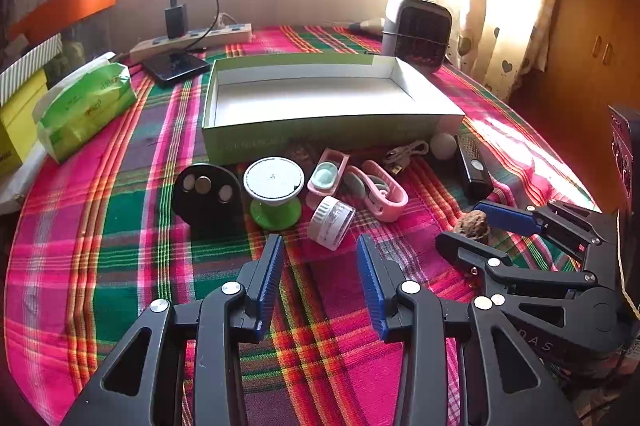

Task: Organize objects
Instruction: 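Close the left gripper on the white cylindrical roll while the right holds the walnut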

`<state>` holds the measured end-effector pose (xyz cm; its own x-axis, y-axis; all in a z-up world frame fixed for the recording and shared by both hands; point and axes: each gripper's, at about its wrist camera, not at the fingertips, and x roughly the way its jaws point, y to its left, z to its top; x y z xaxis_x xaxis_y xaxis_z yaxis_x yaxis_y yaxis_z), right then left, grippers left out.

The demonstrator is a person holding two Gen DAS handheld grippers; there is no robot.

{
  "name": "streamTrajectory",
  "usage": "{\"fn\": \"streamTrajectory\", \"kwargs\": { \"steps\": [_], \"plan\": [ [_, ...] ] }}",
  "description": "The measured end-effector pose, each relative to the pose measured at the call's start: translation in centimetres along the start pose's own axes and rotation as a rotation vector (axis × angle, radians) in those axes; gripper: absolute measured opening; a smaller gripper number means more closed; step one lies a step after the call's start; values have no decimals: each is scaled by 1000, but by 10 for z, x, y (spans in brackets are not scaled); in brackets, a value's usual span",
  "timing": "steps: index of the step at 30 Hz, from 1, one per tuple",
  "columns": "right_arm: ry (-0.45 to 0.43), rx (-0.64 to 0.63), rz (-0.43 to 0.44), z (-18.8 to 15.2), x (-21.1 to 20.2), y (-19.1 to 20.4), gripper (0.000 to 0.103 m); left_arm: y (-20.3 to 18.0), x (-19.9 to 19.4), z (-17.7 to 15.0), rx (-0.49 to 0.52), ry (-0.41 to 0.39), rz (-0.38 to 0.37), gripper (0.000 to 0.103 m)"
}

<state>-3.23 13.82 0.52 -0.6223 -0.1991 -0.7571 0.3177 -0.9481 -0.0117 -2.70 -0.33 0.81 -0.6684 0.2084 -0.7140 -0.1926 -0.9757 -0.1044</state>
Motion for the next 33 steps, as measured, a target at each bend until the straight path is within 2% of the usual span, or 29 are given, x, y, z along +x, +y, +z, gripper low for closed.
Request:
{"fn": "streamTrajectory", "kwargs": {
  "steps": [5, 7, 16, 30, 33],
  "plan": [
    [-5, 11, 6, 0, -1, -3, 39, 1, 2, 6, 10, -12, 1, 36],
    [-7, 12, 7, -1, -1, -4, 33, 0, 3, 8, 19, -13, 0, 36],
    [-11, 19, 18, -1, -1, -5, 33, -7, 12, 15, 50, -5, -7, 36],
    [-9, 16, 17, 0, -1, -5, 33, -8, 22, 17, 34, 36, -59, 35],
    [-10, 16, 17, 0, -1, -6, 33, -9, 23, 16, 34, 46, -53, 29]
  ]
}}
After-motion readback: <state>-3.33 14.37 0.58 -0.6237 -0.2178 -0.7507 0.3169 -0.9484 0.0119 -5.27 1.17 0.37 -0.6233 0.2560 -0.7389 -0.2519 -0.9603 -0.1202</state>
